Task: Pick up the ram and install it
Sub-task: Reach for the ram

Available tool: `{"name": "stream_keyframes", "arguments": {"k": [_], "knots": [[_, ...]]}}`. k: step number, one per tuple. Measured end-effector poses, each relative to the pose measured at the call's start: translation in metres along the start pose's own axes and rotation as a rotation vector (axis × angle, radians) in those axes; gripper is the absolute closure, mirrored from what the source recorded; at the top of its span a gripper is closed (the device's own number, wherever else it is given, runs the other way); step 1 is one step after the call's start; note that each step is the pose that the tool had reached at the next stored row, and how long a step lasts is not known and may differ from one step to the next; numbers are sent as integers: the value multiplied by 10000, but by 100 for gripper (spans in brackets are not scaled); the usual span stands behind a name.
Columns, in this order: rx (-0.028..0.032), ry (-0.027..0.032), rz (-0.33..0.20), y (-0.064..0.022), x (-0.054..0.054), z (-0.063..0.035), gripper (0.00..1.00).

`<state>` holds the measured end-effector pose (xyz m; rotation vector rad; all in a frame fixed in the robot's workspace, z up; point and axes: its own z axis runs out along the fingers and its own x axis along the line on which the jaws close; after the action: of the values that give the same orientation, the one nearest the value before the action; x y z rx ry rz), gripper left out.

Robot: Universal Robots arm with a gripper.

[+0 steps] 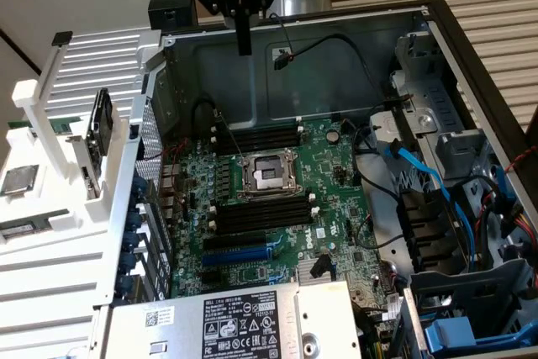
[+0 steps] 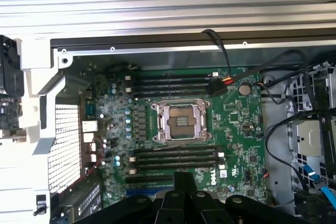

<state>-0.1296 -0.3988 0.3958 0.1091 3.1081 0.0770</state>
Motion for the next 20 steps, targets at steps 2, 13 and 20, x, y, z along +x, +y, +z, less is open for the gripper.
{"name": "stream_keyframes", "arguments": {"k": [2, 13, 20], "knots": [[0, -2, 1, -1, 20, 1, 90], [0, -4, 0, -15, 237, 0, 90], [6, -3, 0, -28, 513, -2, 90]]}}
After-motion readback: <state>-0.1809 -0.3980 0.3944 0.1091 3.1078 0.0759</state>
